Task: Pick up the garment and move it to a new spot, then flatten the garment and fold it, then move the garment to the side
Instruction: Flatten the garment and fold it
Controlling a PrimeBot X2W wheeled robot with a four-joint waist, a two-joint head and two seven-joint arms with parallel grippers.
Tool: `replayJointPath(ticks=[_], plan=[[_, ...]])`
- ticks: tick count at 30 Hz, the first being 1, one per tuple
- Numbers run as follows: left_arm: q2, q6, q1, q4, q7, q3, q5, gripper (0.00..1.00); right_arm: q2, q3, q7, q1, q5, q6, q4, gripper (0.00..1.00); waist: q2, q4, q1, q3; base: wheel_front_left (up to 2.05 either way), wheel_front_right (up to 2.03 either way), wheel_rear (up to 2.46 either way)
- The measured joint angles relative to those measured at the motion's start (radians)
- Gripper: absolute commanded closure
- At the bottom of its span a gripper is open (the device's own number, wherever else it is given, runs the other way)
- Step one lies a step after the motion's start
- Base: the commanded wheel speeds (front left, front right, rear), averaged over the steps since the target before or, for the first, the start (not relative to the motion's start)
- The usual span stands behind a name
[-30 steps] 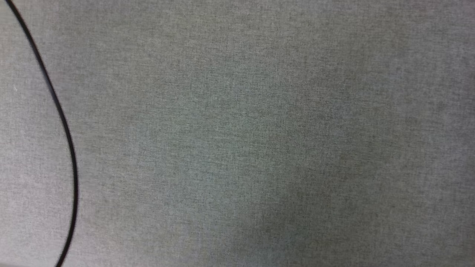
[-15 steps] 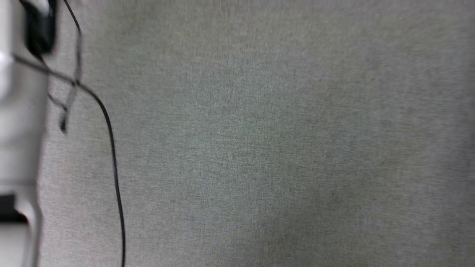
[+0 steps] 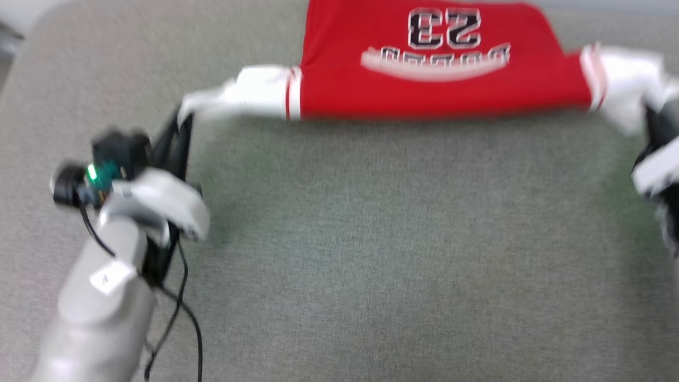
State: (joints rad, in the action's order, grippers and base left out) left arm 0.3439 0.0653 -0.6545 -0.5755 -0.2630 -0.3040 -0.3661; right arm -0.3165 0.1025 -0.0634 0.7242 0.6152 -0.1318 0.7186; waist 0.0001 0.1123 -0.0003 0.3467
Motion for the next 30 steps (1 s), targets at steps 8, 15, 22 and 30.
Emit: replayJointPath(ticks=[8,15,22,30], plan=[[-0.005,0.015,0.238,-0.030,0.010,-0.041,-0.012,1.00,-0.044,-0.143,-0.093,-0.255,0.047,0.000,-0.108,1.00,0.0000,-0.006,0.0000,-0.134,0.00,0.00,0.00],[-0.001,0.033,0.384,-0.044,0.037,-0.070,-0.048,1.00,-0.123,-0.246,-0.164,-0.434,0.096,0.000,-0.214,1.00,0.0001,-0.013,0.0000,-0.224,0.00,0.00,0.00],[0.030,0.031,0.487,0.002,0.067,-0.063,-0.081,1.00,-0.192,-0.280,-0.236,-0.582,0.192,0.000,-0.299,1.00,0.0001,-0.011,0.0001,-0.299,0.00,0.00,0.00],[0.070,0.019,0.646,0.133,0.146,-0.057,-0.126,1.00,-0.229,-0.284,-0.299,-0.724,0.269,0.000,-0.366,1.00,0.0000,-0.015,0.0001,-0.365,0.00,0.00,0.00]])
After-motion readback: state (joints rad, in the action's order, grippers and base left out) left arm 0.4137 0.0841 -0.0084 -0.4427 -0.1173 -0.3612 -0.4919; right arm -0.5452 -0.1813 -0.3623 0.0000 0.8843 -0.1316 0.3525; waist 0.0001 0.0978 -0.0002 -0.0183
